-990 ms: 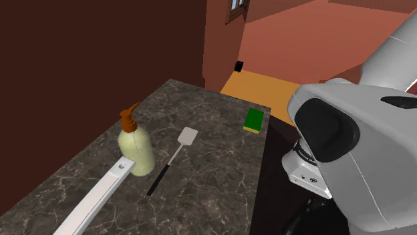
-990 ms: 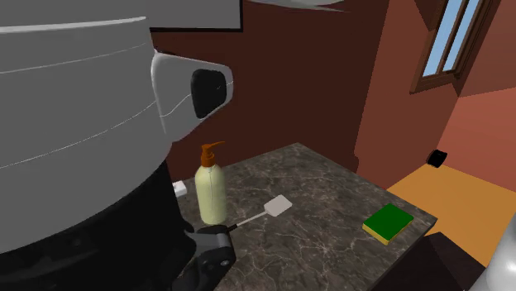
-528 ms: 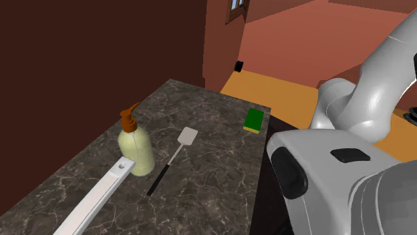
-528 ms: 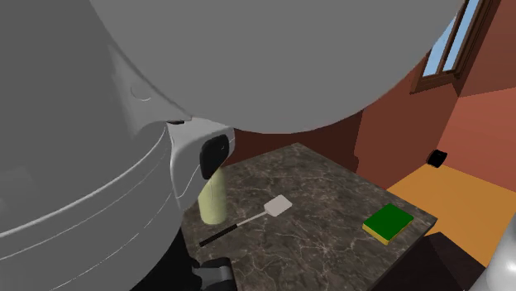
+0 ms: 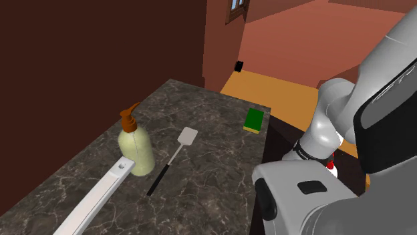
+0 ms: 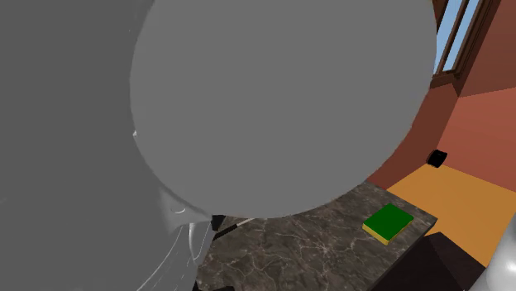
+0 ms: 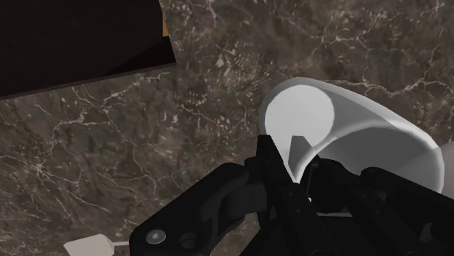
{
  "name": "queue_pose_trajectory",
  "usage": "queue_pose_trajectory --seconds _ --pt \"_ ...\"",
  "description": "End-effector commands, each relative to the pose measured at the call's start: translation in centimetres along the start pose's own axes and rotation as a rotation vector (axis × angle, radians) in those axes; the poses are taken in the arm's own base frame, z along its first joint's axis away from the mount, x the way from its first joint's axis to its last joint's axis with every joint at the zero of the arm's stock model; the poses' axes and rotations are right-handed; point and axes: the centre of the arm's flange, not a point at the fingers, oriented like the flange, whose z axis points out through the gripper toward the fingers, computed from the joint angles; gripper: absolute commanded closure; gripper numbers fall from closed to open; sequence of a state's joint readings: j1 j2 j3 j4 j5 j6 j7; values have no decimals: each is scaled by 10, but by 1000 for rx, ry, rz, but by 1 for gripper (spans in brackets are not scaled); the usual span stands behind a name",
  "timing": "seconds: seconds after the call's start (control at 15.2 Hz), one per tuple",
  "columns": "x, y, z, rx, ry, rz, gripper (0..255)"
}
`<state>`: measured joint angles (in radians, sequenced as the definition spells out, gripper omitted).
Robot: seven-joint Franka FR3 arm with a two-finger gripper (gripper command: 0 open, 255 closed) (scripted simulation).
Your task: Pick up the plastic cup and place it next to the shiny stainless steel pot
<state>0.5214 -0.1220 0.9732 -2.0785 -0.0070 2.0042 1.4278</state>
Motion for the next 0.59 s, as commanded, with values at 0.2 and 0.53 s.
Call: queue_pose_trajectory --seconds 0.2,0.53 --pt "-2 -1 25 1 0 0 255" --pt "-5 -2 52 1 0 0 255"
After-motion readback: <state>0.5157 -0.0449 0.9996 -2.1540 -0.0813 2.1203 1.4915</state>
